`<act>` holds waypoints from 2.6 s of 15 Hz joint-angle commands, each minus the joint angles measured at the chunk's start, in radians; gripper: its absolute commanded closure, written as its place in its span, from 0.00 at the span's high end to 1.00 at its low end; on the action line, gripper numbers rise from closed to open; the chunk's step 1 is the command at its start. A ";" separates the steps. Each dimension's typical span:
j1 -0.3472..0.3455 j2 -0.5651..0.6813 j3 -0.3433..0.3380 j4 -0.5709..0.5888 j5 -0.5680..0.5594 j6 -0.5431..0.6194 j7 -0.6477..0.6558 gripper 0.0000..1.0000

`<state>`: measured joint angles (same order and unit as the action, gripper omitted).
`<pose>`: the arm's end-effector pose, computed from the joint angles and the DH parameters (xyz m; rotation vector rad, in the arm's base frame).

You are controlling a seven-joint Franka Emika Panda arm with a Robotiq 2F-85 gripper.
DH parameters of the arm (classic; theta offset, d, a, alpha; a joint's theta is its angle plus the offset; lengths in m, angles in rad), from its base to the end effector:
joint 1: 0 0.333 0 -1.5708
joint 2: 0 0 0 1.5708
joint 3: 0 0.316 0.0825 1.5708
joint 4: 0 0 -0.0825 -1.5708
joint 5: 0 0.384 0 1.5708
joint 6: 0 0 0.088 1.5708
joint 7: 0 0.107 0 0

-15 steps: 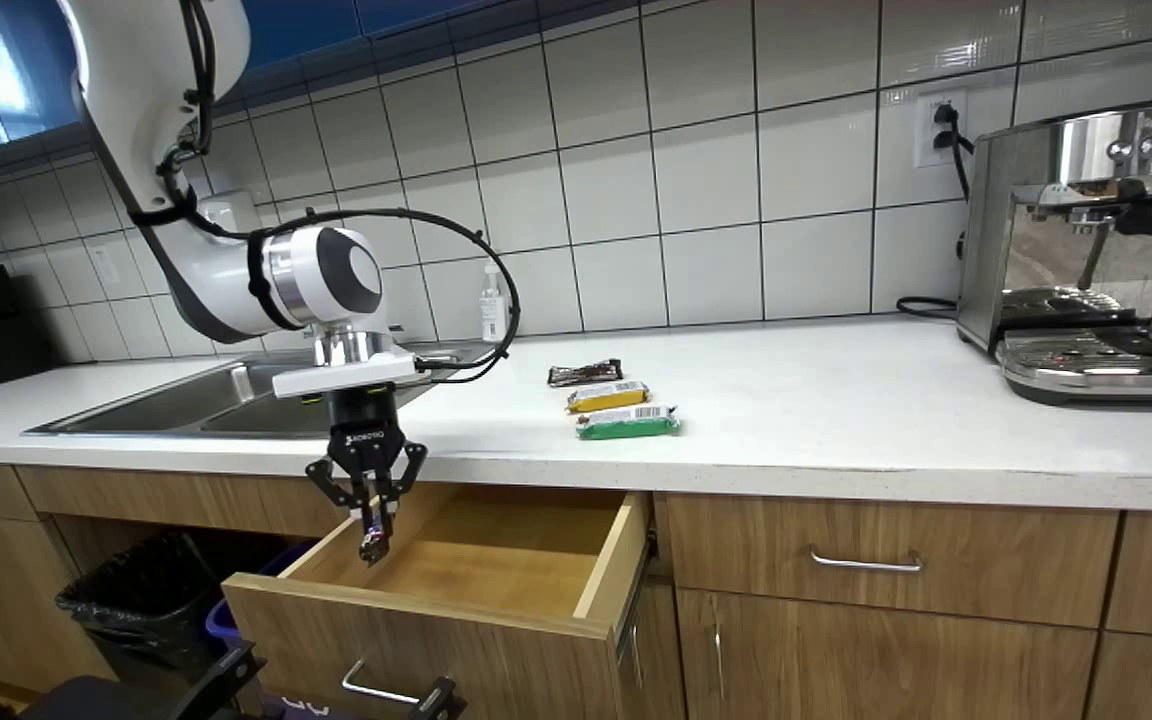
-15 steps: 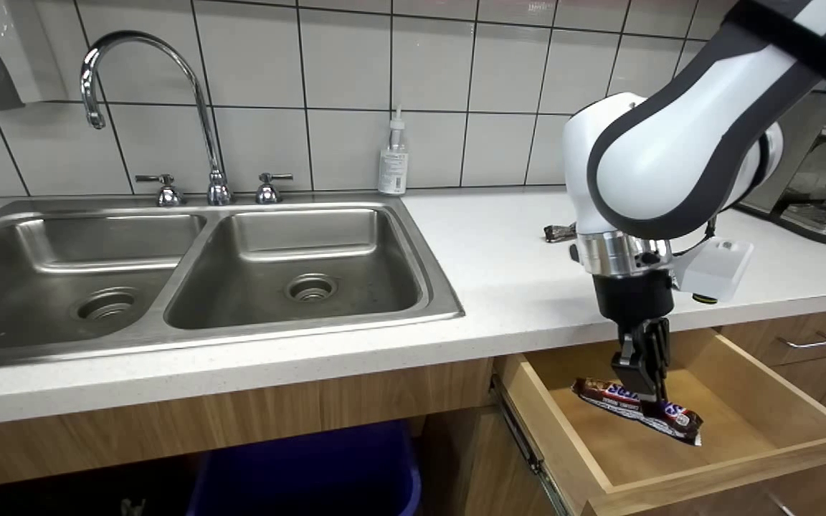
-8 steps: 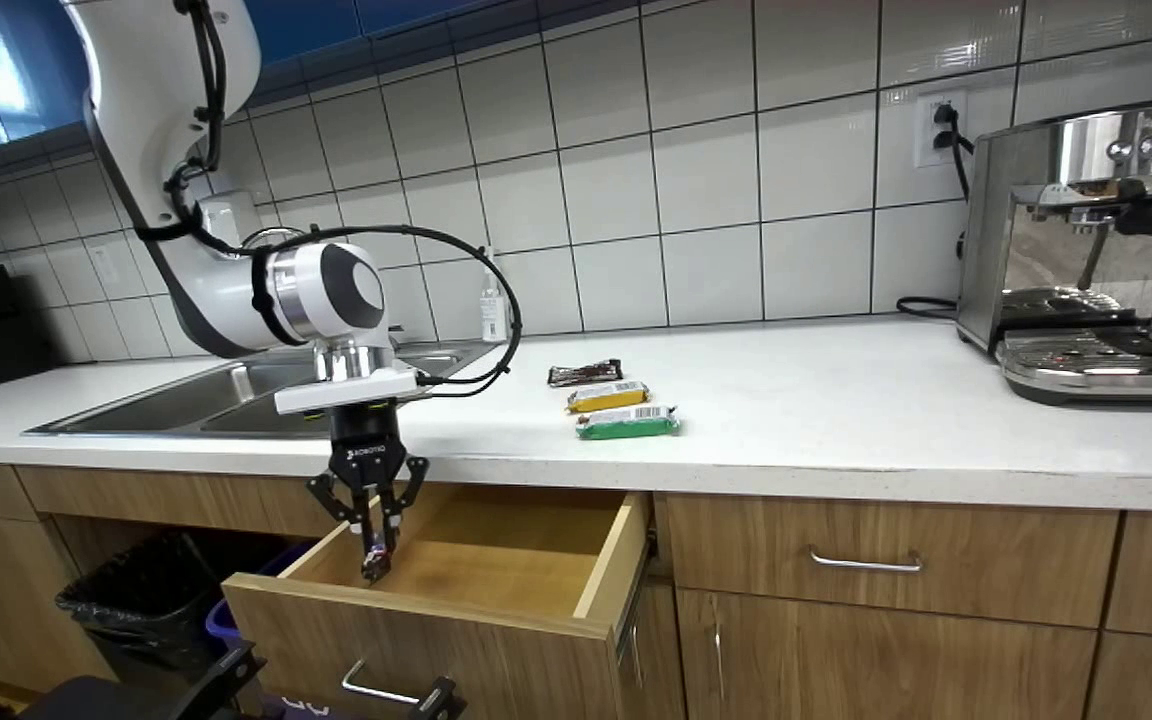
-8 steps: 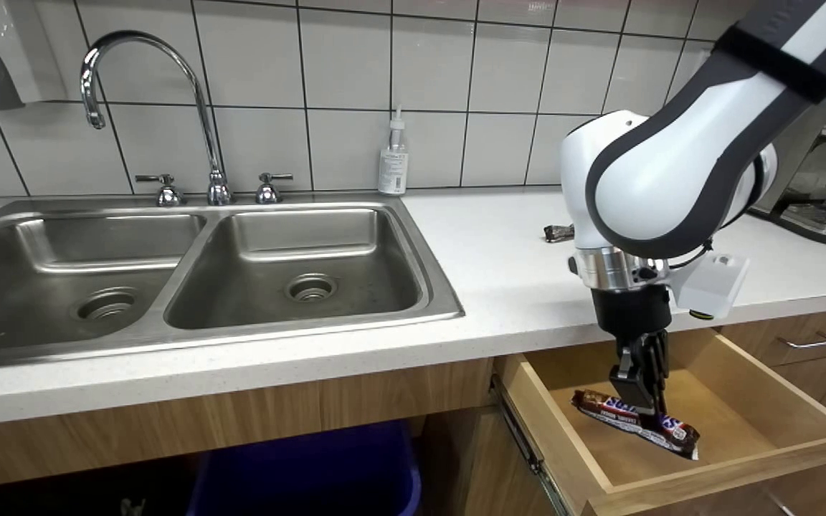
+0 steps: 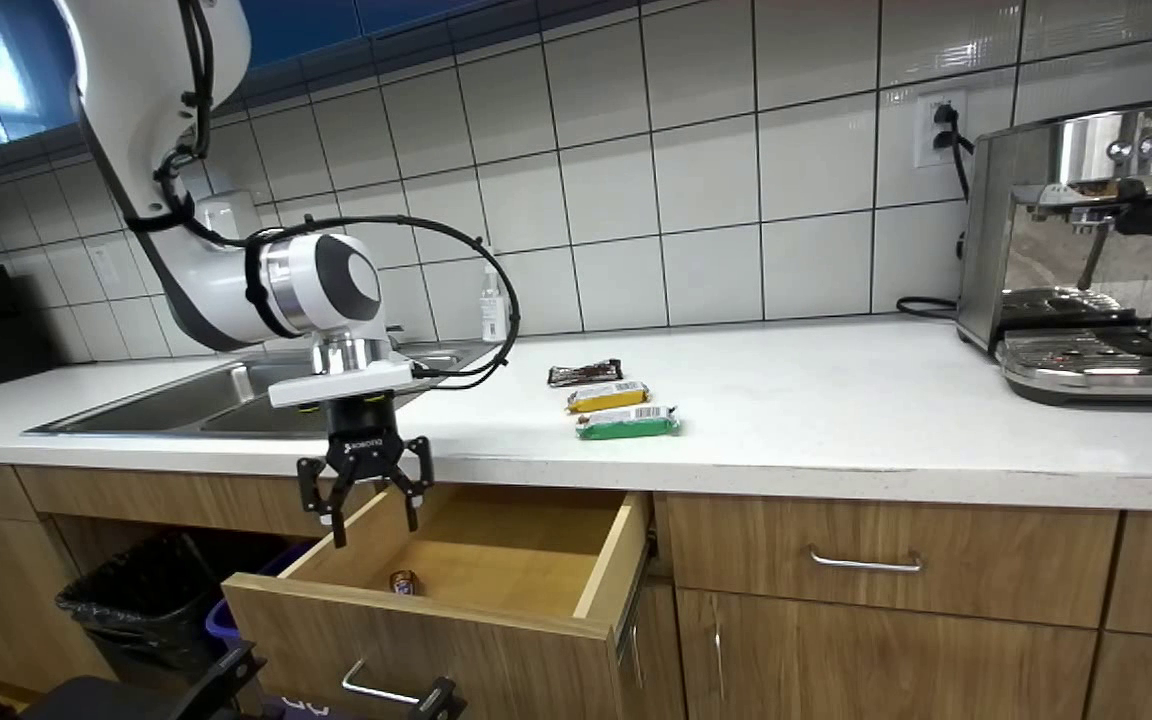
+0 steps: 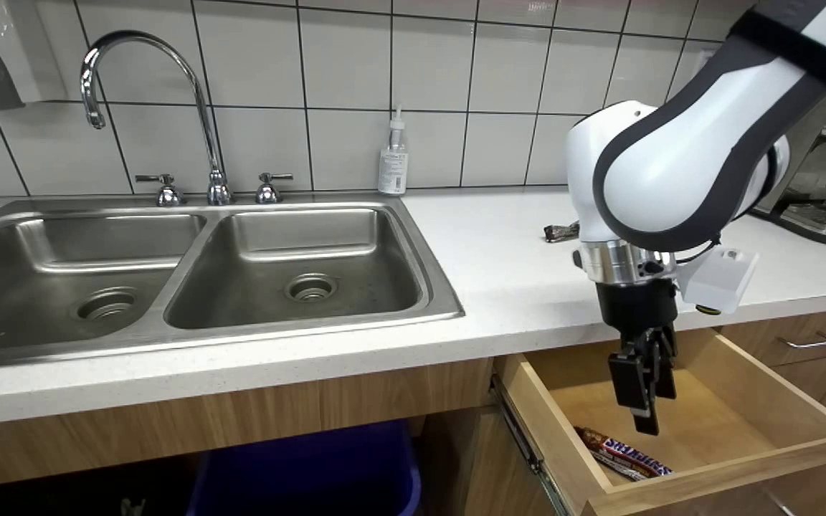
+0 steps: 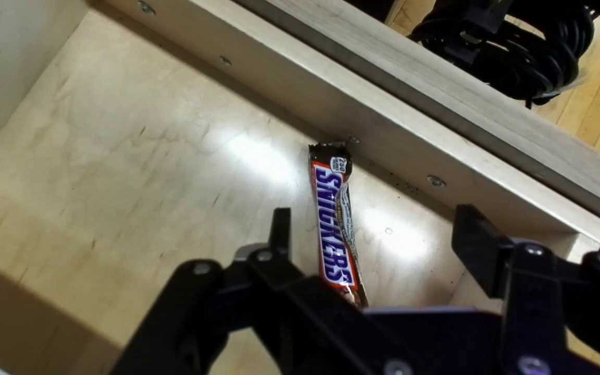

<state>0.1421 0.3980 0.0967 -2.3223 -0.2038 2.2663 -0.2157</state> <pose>0.4510 0.1082 0.1418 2.8329 0.9108 -0.6756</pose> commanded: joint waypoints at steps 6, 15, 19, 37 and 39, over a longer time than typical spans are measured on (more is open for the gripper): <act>-0.045 -0.182 0.006 -0.066 0.088 -0.072 0.003 1.00; -0.085 -0.246 -0.037 -0.011 0.116 -0.129 0.010 1.00; -0.096 -0.240 -0.054 0.046 0.120 -0.148 0.020 1.00; -0.110 -0.109 -0.100 0.354 0.274 -0.165 0.342 1.00; -0.111 -0.080 -0.109 0.398 0.298 -0.164 0.408 1.00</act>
<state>0.0412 0.2656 -0.0078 -2.0139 0.0589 2.1354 0.0975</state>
